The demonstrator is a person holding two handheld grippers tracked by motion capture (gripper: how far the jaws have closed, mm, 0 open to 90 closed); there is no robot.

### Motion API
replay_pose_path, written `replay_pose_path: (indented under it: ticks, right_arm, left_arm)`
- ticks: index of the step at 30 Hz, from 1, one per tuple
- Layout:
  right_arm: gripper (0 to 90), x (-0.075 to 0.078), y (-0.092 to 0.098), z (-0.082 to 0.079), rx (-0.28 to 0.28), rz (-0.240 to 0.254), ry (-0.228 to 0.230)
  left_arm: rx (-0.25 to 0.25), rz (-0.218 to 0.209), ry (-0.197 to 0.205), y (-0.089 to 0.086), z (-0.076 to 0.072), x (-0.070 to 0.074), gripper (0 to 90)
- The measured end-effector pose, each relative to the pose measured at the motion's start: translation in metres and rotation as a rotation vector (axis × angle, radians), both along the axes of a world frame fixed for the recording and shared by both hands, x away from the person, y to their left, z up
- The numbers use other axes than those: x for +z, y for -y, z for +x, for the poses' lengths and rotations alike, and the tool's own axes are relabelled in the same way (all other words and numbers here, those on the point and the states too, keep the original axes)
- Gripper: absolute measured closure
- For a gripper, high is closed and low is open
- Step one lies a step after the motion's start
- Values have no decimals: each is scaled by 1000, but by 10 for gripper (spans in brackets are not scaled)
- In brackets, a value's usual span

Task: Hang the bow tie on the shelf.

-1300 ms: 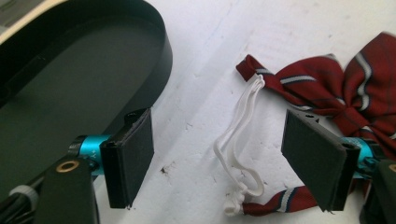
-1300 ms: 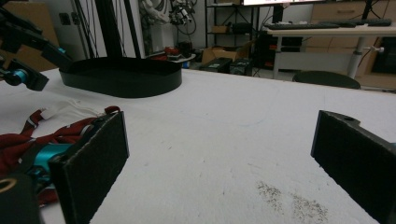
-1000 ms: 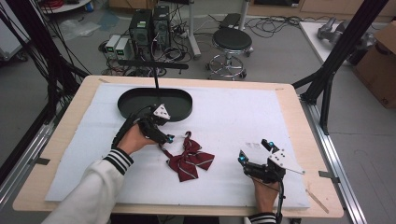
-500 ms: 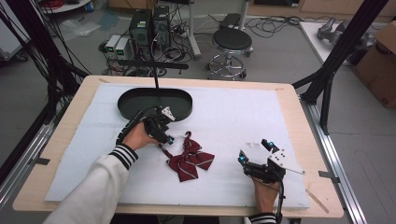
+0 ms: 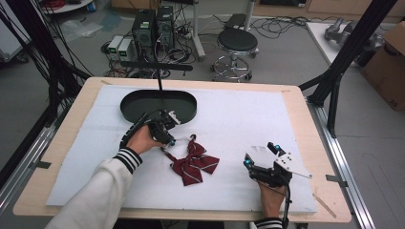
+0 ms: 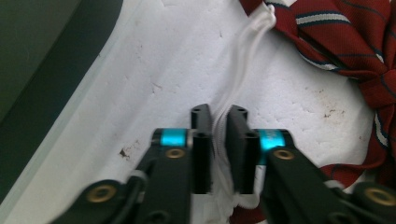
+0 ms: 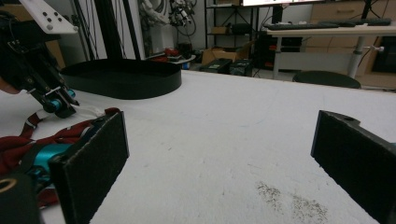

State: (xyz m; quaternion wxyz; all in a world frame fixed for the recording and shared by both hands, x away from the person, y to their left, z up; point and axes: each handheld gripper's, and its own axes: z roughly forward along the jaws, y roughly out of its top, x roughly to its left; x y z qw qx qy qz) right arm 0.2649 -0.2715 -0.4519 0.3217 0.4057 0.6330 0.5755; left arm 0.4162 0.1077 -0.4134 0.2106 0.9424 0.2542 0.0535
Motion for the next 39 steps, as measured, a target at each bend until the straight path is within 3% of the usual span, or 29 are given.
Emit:
replay_pose_path:
  ticks: [9,13,21,22,23,24,26,27,34,39]
  right_arm:
    - [30,0,0,0,0,1,0]
    - [30,0,0,0,0,2,-1]
    - [30,0,0,0,0,-1,0]
    - [30,0,0,0,-1,0,1]
    - [30,0,0,0,-1,0,1]
    - [30,0,0,0,-1,0,0]
    - [30,0,0,0,-1,0,1]
    - [30,0,0,0,-1,-1,0]
    - [30,0,0,0,-2,0,0]
    - [30,0,0,0,-2,-1,0]
  left_arm:
    - [7,-14,11,-3,-2,1,870]
    - [15,-45,21,-7,-2,6,871]
    - [36,-174,47,-20,-3,23,871]
    - [43,-200,66,-25,-3,30,871]
    - [43,-200,66,-25,-3,30,871]
    - [61,-243,87,-30,-4,37,871]
    - [67,-262,106,-32,-4,41,871]
    - [87,-302,125,-37,-4,49,871]
    - [122,-370,196,-50,-1,73,871]
    - [152,-474,253,-59,2,87,872]
